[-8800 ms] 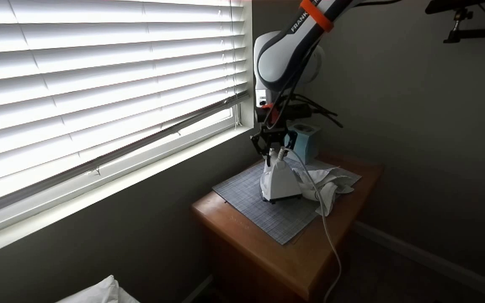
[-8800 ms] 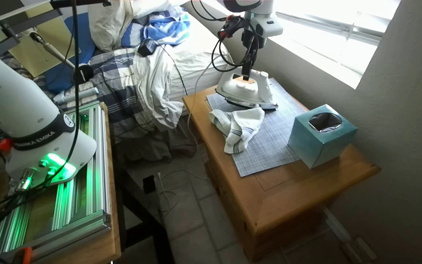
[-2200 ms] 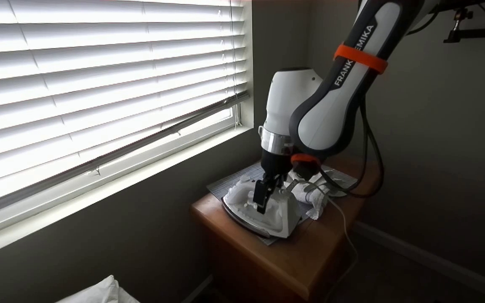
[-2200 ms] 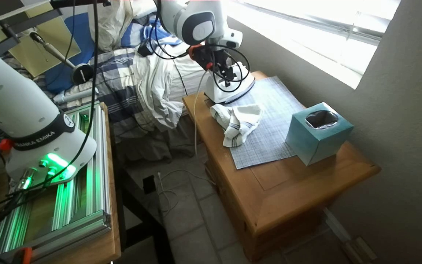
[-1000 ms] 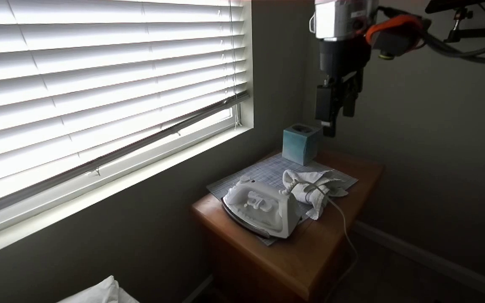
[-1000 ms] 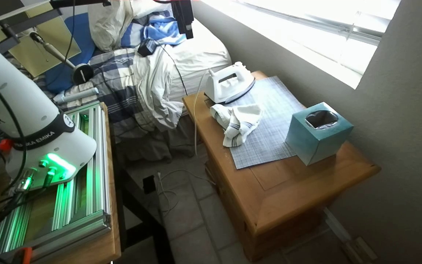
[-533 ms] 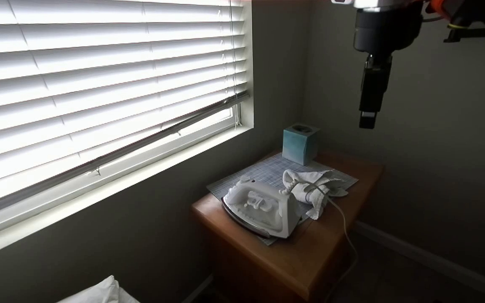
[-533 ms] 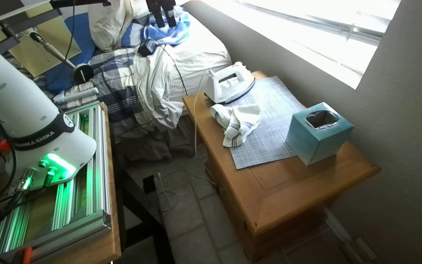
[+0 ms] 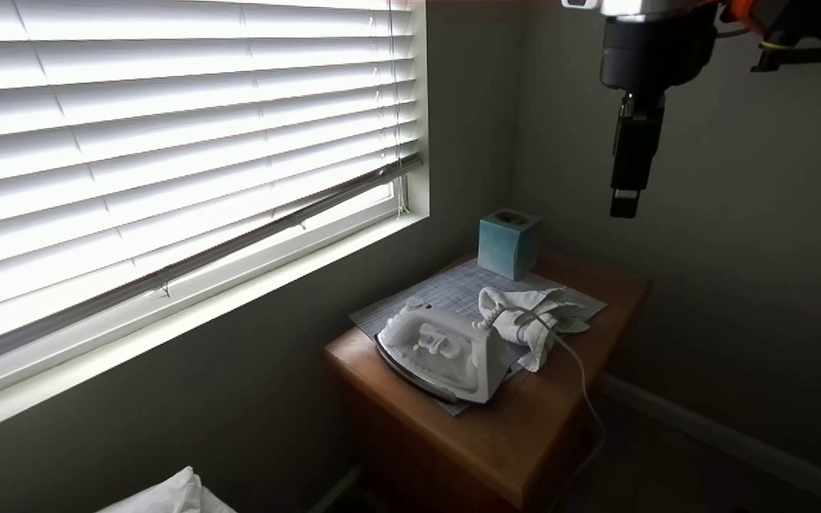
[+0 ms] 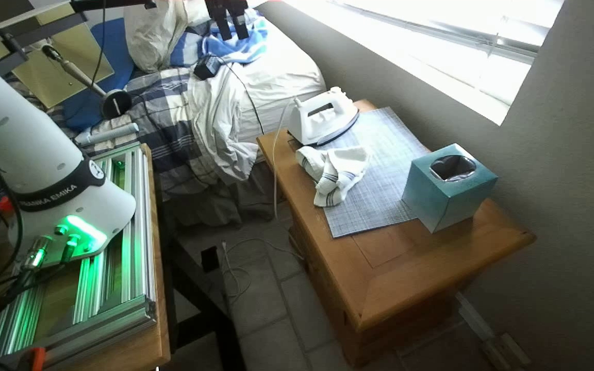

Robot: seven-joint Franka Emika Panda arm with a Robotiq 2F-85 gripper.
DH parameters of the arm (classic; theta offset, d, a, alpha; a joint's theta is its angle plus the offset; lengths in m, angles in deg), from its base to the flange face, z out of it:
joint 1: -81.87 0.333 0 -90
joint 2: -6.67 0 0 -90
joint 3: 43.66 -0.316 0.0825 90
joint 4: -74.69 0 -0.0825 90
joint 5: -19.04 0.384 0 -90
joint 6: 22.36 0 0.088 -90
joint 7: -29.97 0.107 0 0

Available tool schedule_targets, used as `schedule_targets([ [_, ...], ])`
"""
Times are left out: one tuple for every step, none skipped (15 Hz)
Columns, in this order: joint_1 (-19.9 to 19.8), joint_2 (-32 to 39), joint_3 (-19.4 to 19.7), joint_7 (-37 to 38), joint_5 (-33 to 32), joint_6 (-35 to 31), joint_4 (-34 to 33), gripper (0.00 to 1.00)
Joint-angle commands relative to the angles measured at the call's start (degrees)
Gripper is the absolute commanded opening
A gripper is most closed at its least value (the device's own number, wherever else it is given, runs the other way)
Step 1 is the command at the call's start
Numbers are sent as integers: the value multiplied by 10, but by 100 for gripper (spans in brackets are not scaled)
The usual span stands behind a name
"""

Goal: Lift the pressing iron make it face towards the window and move it to the left

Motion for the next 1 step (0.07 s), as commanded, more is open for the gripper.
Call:
schedule_targets([
  [-19, -1, -18, -5, 6, 0, 0, 100],
])
